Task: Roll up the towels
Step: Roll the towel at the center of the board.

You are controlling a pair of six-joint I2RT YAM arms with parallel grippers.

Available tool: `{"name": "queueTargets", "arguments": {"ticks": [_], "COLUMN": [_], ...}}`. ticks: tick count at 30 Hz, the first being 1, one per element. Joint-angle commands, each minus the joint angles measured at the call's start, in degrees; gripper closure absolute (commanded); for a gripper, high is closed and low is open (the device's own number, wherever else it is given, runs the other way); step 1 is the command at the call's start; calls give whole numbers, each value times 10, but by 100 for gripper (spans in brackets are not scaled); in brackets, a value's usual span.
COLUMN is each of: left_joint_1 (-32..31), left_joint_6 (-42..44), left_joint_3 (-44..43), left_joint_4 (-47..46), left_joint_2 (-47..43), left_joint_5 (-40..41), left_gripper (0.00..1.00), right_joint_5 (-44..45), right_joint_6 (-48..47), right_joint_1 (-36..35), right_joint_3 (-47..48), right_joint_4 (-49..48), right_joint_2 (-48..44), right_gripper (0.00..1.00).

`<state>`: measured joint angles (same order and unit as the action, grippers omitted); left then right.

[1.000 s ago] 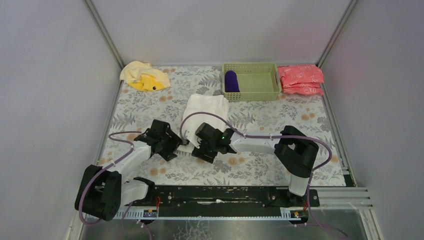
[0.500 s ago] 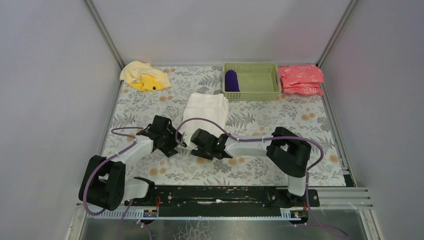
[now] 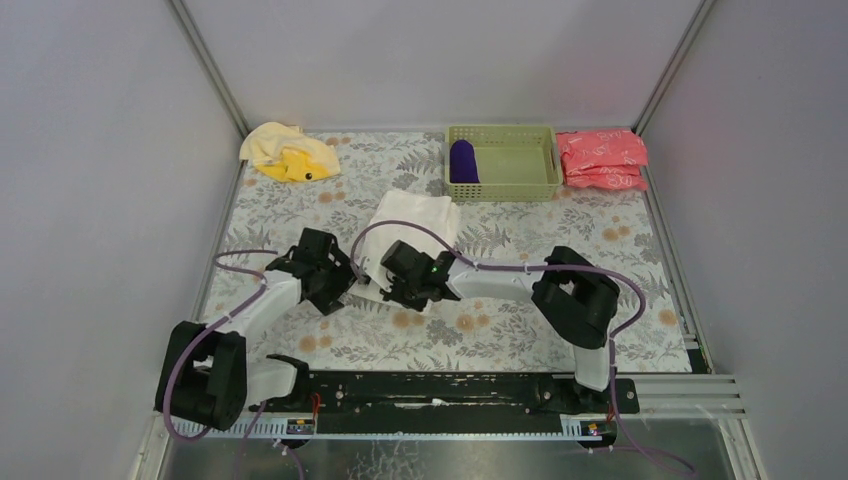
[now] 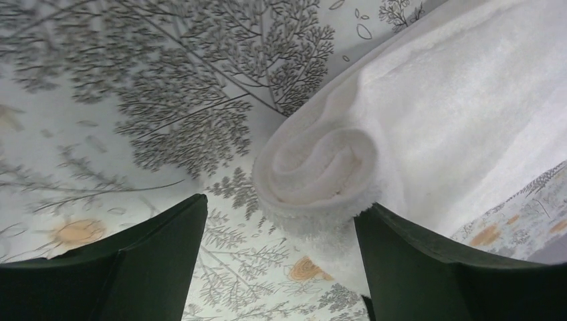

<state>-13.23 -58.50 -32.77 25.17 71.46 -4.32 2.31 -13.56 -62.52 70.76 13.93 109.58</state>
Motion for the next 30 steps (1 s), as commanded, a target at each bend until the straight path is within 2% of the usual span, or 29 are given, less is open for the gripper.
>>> {"name": "queueTargets", "arguments": {"ticks": [1, 6, 12, 17, 23, 30], "left_joint_1": [10, 14, 16, 15, 15, 15], "left_joint_6": [26, 25, 17, 10, 6, 1], "left_joint_3": [-10, -13, -11, -12, -29, -28], "left_joint_4": [86, 129, 138, 113, 86, 91], "left_joint_2": [-56, -118, -148, -145, -119, -157], "left_joint_5": [69, 70, 41, 4, -20, -12], "left_gripper": [18, 13, 9, 9, 8, 6], "right_joint_5": [-272, -410, -520, -554, -592, -607], "right_joint_6": [83, 168, 270, 291, 367, 395], "right_joint_1": [5, 70, 138, 153, 182, 205], "right_joint_3": [19, 20, -14, -7, -26, -26], "right_joint_4": [81, 30, -60, -56, -114, -116], "right_joint_2": [36, 45, 57, 96, 131, 151], "right_gripper": [100, 100, 100, 100, 100, 100]}}
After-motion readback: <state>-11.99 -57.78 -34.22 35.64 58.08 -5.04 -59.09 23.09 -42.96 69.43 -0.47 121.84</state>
